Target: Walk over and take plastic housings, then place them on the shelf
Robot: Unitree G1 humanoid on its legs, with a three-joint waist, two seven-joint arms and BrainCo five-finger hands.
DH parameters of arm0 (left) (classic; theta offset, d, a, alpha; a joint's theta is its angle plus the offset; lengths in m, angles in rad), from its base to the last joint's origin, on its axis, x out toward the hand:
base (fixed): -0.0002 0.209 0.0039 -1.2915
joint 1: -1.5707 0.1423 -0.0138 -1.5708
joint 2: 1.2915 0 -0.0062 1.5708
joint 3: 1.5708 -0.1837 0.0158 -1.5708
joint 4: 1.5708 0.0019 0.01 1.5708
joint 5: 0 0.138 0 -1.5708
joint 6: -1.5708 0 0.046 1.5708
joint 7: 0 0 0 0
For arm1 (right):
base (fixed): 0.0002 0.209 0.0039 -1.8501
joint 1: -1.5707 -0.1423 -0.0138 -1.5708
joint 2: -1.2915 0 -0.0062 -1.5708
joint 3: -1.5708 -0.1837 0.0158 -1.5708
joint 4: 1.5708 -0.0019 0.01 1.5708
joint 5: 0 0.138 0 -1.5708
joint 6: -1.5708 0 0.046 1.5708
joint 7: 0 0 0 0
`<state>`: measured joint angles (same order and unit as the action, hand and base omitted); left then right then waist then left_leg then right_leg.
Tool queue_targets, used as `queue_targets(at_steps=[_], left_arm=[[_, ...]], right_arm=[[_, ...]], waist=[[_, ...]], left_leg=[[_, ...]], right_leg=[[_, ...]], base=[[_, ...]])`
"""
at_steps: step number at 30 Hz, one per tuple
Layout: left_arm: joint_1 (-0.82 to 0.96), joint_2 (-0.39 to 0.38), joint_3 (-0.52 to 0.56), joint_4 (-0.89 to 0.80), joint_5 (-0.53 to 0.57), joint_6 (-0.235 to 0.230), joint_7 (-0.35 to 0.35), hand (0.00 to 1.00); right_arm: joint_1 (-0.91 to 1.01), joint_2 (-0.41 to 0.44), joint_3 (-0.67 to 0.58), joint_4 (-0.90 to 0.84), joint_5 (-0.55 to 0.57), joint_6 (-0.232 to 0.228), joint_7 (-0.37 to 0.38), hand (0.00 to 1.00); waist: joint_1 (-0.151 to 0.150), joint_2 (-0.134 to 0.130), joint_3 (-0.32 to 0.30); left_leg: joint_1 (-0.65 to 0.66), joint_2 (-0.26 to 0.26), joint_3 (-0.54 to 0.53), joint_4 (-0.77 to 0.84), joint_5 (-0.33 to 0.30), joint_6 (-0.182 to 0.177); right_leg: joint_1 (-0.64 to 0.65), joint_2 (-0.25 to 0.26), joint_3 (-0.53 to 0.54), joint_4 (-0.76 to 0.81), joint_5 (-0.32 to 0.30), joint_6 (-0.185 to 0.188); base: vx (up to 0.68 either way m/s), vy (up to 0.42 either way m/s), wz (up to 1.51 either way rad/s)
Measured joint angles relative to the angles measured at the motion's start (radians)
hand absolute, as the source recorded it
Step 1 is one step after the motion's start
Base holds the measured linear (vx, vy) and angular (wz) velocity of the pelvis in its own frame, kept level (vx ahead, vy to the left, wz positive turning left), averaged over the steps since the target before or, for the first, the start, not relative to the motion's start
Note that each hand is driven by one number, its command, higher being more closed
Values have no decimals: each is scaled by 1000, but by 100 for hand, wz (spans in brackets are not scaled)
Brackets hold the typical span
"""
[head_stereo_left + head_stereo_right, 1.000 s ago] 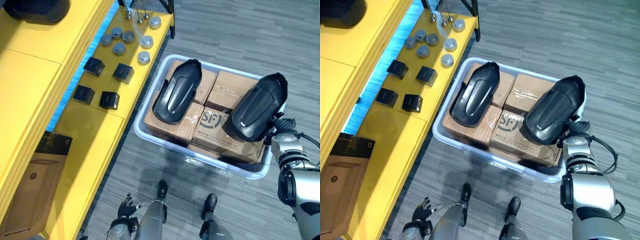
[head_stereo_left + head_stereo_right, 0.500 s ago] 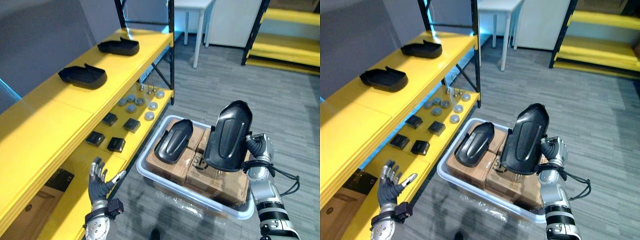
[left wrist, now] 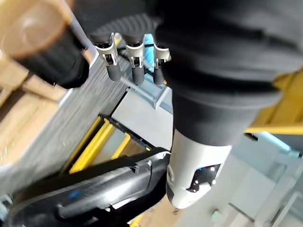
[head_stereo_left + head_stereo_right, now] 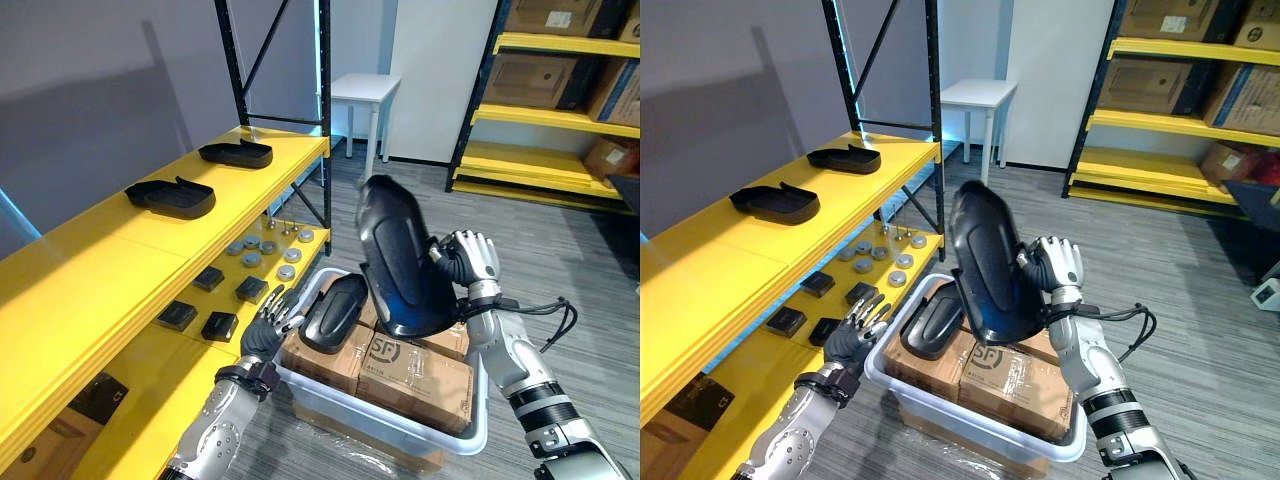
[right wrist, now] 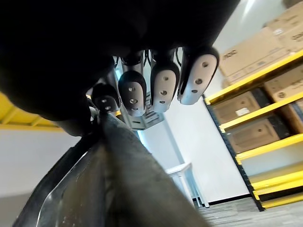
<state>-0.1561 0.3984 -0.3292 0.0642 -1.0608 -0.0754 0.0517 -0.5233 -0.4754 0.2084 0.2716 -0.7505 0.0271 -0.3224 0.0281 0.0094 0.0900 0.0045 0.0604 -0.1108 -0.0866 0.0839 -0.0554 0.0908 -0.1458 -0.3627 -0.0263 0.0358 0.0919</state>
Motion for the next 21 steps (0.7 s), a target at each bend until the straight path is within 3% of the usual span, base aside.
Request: queue_targets(at_steps=[4, 10, 21], left_arm=[[-49, 3, -61, 21, -75, 5, -4, 0], [-113, -44, -146, 95, -94, 10, 12, 0], [-206, -96, -187, 274, -35, -12, 175, 0]], right_arm=[[0, 1, 70, -57, -13, -3, -3, 100], [1, 49, 207, -101, -14, -26, -13, 100], [1, 128, 361, -112, -13, -28, -70, 100]], waist=[[-11, 0, -2], [-11, 0, -27], [-10, 0, -31]], left_leg=[[0, 10, 4, 0, 4, -7], [-1, 29, 24, 0, 10, -16], [-4, 54, 24, 0, 11, -31]], right_leg=[[-1, 11, 4, -5, 6, -8], [0, 33, 23, -32, 20, -23], [5, 62, 25, -56, 36, -42]], base=[[-19, -22, -5], [-10, -29, -10], [0, 0, 0]])
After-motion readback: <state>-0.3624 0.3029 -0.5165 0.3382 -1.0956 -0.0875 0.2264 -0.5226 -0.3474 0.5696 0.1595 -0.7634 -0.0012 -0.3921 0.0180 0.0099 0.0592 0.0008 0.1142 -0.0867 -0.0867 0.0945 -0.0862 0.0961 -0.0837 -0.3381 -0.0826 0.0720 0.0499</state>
